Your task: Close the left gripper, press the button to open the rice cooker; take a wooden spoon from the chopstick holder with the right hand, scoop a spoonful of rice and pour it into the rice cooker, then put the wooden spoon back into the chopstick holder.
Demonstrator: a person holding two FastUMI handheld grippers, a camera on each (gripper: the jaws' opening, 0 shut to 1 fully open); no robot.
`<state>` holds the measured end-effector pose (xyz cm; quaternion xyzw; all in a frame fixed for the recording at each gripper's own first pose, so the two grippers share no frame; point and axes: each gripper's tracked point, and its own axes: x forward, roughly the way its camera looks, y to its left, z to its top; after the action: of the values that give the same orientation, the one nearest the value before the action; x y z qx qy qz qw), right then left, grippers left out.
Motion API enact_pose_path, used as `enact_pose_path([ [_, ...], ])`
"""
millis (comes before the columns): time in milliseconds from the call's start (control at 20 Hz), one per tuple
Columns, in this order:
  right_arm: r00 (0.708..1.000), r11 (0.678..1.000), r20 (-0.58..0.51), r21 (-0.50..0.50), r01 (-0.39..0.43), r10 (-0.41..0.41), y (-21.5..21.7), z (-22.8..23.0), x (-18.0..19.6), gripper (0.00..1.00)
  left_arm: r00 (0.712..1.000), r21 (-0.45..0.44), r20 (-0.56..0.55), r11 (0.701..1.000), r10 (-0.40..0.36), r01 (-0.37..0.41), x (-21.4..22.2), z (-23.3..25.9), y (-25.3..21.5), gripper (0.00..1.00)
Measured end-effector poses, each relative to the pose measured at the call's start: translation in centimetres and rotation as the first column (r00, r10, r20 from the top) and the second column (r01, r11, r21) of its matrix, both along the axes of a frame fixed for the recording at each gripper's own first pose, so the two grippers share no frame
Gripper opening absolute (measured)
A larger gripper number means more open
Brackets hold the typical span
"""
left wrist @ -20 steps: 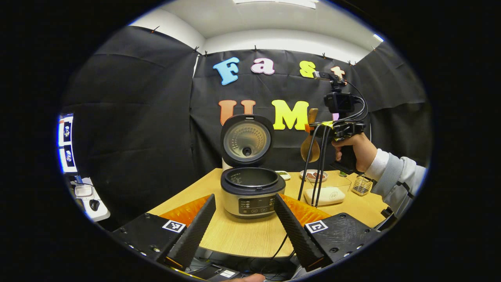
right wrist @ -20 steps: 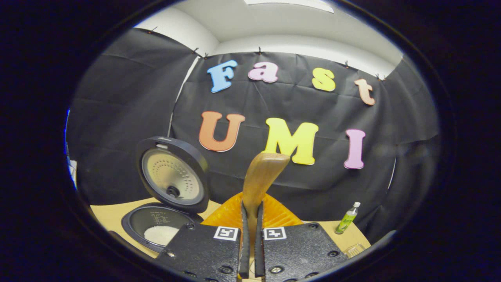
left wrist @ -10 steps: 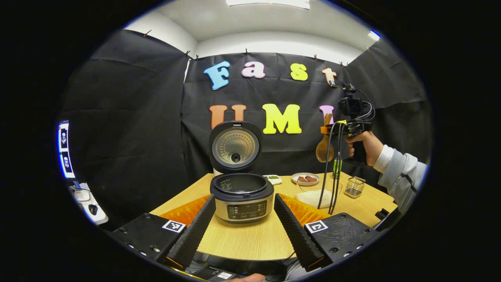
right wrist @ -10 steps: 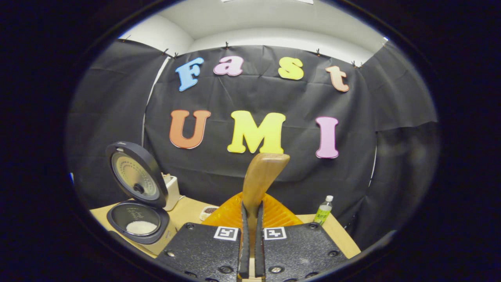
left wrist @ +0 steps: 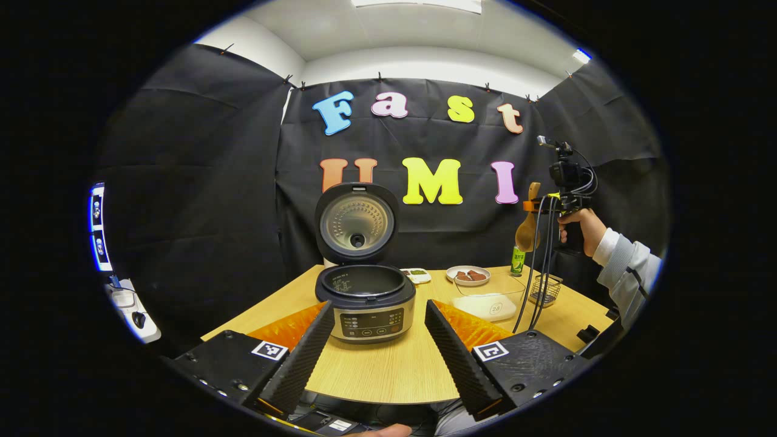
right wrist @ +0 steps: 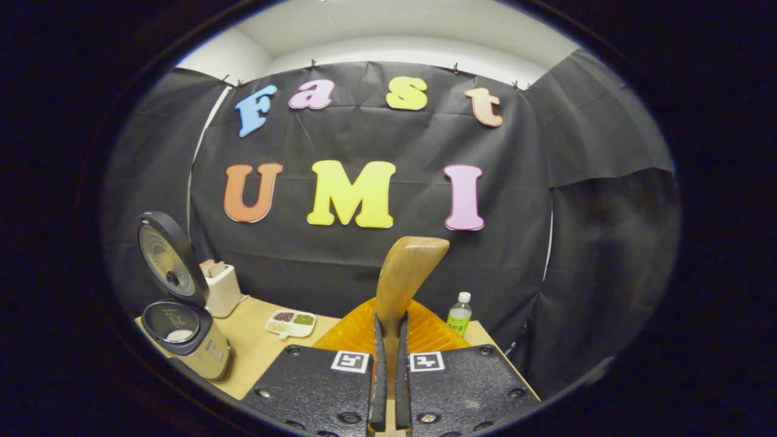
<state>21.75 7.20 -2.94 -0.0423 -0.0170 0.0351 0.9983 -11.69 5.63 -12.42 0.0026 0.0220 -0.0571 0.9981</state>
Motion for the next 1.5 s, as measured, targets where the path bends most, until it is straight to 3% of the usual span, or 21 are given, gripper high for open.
enact_pose_path([
  [600,0.989,0.994,-0.101,-0.031,0.102,-0.104,-10.2,-9.0,2.3,0.12,1.000,0.027,0.003,0.999,-0.022,0.022,-0.1,-0.3,-1.0,0.95],
  [1500,0.967,0.991,-0.234,0.065,0.116,-0.098,-12.8,-15.8,3.6,0.18,0.999,0.019,-0.015,0.999,-0.040,0.041,0.1,-0.7,-2.1,0.94],
])
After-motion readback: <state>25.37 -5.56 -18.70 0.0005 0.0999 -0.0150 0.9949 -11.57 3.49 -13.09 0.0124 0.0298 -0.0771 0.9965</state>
